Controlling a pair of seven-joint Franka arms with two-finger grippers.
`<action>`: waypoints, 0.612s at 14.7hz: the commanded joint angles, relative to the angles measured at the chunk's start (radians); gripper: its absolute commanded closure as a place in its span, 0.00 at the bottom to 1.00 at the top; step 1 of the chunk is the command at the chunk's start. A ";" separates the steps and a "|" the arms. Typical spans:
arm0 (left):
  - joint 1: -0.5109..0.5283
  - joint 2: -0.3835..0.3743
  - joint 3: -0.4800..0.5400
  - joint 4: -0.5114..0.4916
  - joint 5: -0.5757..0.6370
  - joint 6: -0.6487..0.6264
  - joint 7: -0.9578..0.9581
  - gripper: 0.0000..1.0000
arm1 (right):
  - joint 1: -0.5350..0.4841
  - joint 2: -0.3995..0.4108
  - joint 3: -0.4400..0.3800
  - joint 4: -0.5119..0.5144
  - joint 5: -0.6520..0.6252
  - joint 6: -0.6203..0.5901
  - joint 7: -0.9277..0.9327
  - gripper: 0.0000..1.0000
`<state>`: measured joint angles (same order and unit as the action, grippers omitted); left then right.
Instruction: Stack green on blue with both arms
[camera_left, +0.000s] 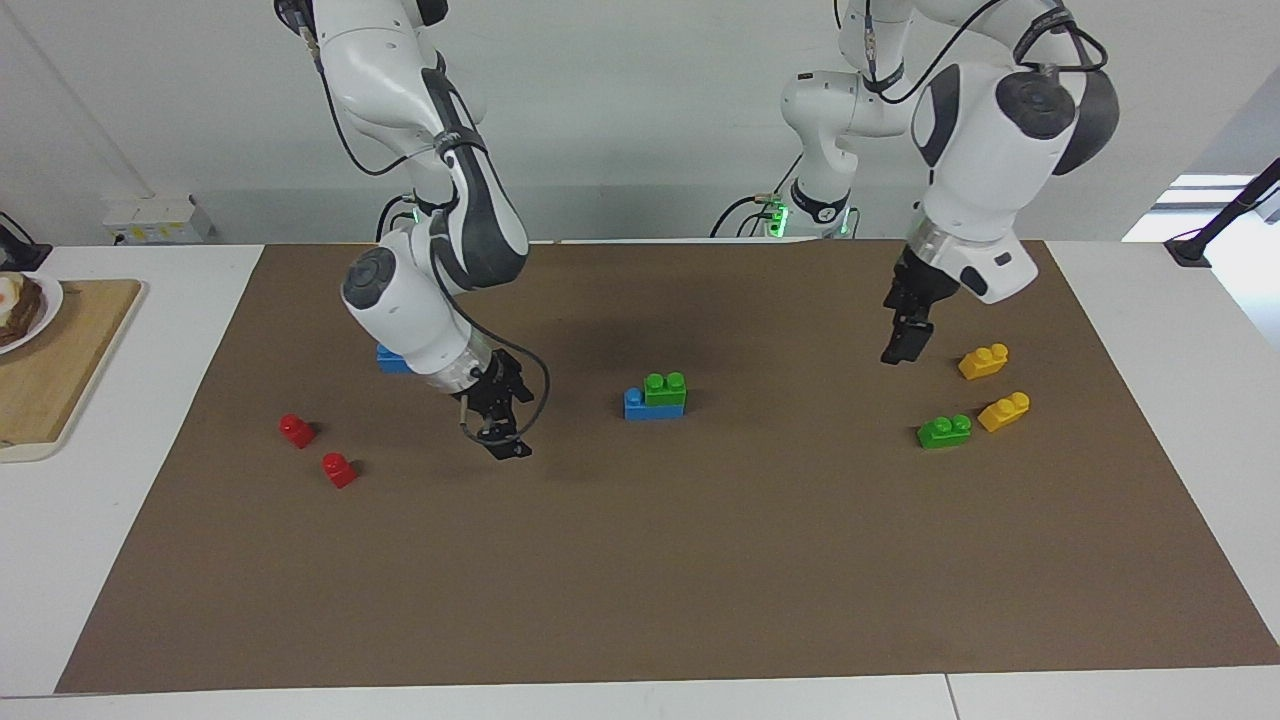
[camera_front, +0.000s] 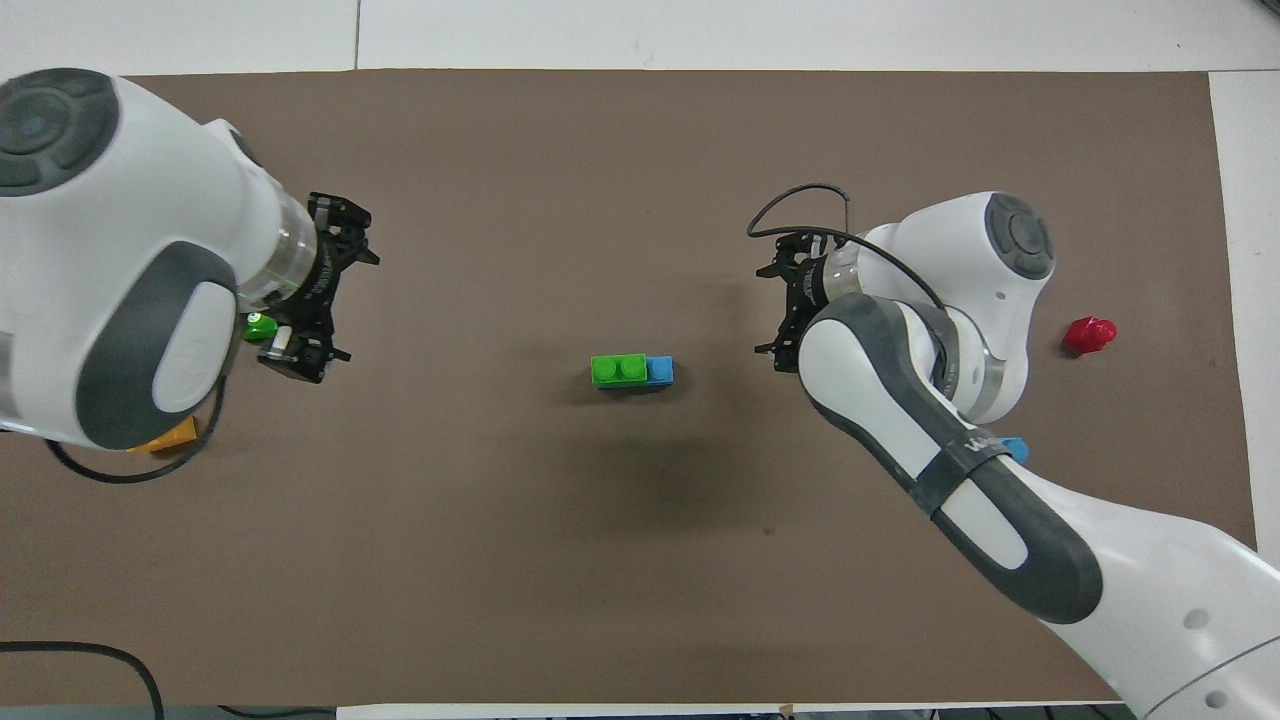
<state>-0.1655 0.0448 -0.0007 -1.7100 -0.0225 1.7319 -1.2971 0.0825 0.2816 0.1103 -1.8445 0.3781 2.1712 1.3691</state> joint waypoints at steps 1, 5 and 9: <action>0.076 -0.068 -0.012 -0.063 -0.011 -0.052 0.254 0.00 | -0.116 -0.007 0.012 0.137 -0.053 -0.210 -0.335 0.00; 0.126 -0.098 -0.009 -0.079 -0.007 -0.115 0.623 0.00 | -0.164 -0.050 0.014 0.237 -0.295 -0.364 -0.828 0.00; 0.156 -0.115 -0.002 -0.089 -0.004 -0.161 0.919 0.00 | -0.181 -0.159 0.014 0.249 -0.377 -0.488 -1.160 0.00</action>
<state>-0.0300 -0.0367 0.0017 -1.7635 -0.0241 1.5890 -0.5181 -0.0810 0.1826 0.1125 -1.5925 0.0326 1.7409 0.3306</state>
